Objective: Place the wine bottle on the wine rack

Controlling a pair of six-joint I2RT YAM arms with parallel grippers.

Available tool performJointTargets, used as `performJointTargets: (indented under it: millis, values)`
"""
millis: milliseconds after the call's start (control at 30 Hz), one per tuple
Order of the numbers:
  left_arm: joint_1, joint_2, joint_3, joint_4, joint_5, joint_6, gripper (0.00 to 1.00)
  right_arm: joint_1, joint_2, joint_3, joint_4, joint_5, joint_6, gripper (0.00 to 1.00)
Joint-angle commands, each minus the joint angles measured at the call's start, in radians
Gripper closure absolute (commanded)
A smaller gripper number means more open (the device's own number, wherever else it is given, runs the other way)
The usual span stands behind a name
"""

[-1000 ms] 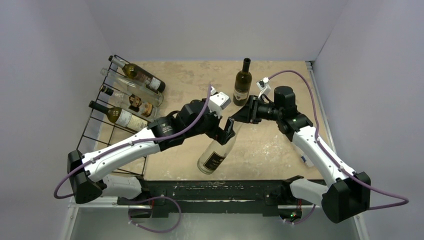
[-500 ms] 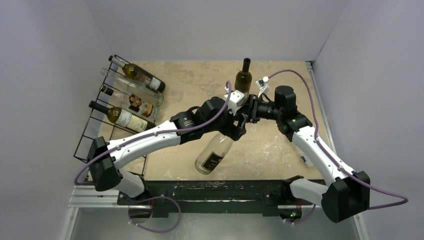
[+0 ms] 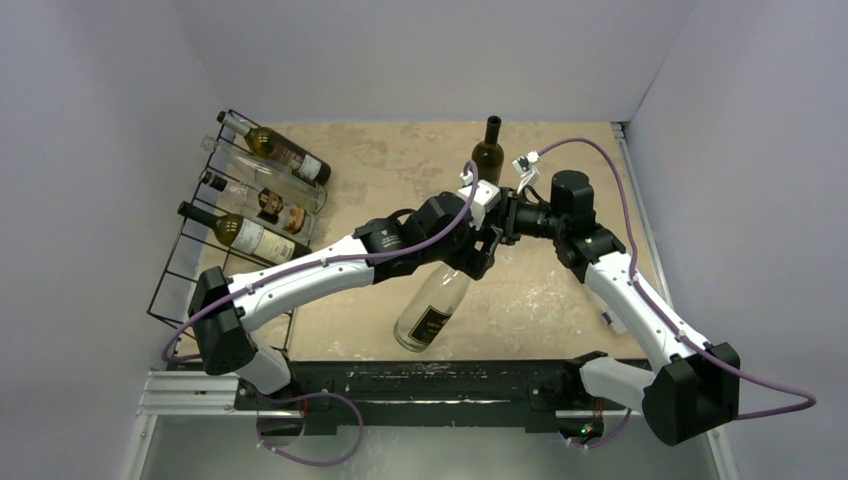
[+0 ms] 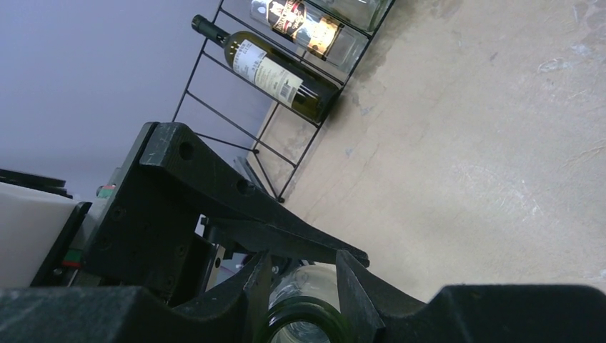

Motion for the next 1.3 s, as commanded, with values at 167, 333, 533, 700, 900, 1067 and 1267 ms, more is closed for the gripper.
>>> performJointTargets:
  millis: [167,333,533,700,900,1067,1267]
  values:
    - [-0.003,-0.009,0.018,0.009,-0.084,-0.005,0.42,0.003,-0.024,0.043,0.090,-0.124,0.104,1.00]
    - [-0.003,-0.010,0.021,0.009,-0.090,-0.002,0.56,0.003,-0.022,0.041,0.093,-0.129,0.103,1.00]
    - [-0.003,-0.029,0.023,-0.002,-0.111,0.010,0.84,0.003,-0.022,0.051,0.068,-0.105,0.083,0.83]
    - [-0.003,-0.060,0.007,0.013,-0.109,0.028,0.99,0.003,-0.026,0.071,0.027,-0.067,0.051,0.57]
    - [-0.003,-0.094,-0.028,0.035,-0.104,0.049,1.00,0.001,-0.020,0.094,-0.016,-0.022,0.023,0.23]
    - [-0.002,-0.122,-0.050,0.040,-0.120,0.064,1.00,0.002,-0.027,0.126,-0.077,0.044,-0.012,0.11]
    - [0.008,-0.176,-0.076,0.030,-0.167,0.056,1.00,-0.005,-0.054,0.193,-0.203,0.207,-0.059,0.09]
